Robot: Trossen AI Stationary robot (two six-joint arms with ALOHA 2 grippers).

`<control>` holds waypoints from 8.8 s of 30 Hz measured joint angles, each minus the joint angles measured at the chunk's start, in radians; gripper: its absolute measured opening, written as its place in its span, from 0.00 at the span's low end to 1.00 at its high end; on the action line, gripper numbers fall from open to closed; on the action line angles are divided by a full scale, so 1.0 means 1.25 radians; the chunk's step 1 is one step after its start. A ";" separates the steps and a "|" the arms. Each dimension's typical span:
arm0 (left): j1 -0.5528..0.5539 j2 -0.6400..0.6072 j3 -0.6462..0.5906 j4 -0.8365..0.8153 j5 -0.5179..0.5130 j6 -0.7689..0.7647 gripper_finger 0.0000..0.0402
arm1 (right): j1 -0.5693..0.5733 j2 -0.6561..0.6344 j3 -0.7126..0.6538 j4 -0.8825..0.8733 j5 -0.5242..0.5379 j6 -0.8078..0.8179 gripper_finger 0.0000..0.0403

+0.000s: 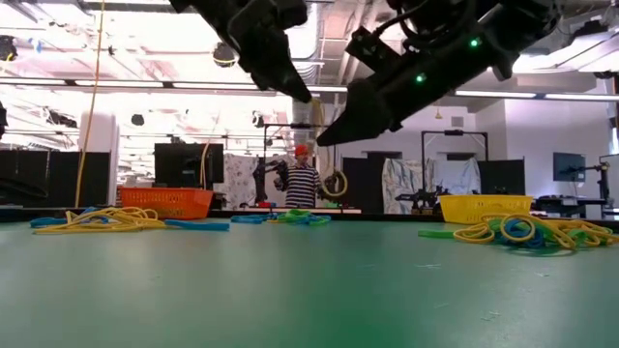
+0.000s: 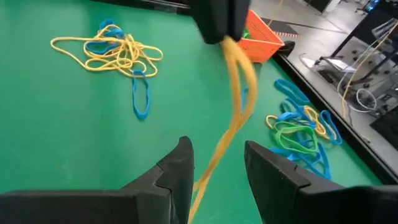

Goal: Sort rubber bands into baskets
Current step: Put the yellow rubber band into the yellow bin

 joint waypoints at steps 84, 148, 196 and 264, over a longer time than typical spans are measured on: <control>-0.160 0.001 -0.229 0.234 -0.119 -0.113 0.48 | -0.061 -0.205 0.000 -0.442 0.139 0.054 0.03; -0.270 0.002 -0.482 0.762 -0.119 -0.142 0.48 | -0.908 -0.195 0.000 -0.749 -0.242 0.025 0.17; -0.270 0.003 -0.482 0.755 -0.139 -0.141 0.48 | -0.188 -0.413 0.000 -0.719 -0.243 0.212 0.46; 0.028 -0.127 -0.479 -0.143 -0.242 -0.537 0.41 | 0.042 -0.026 0.000 -0.214 -0.246 0.043 0.46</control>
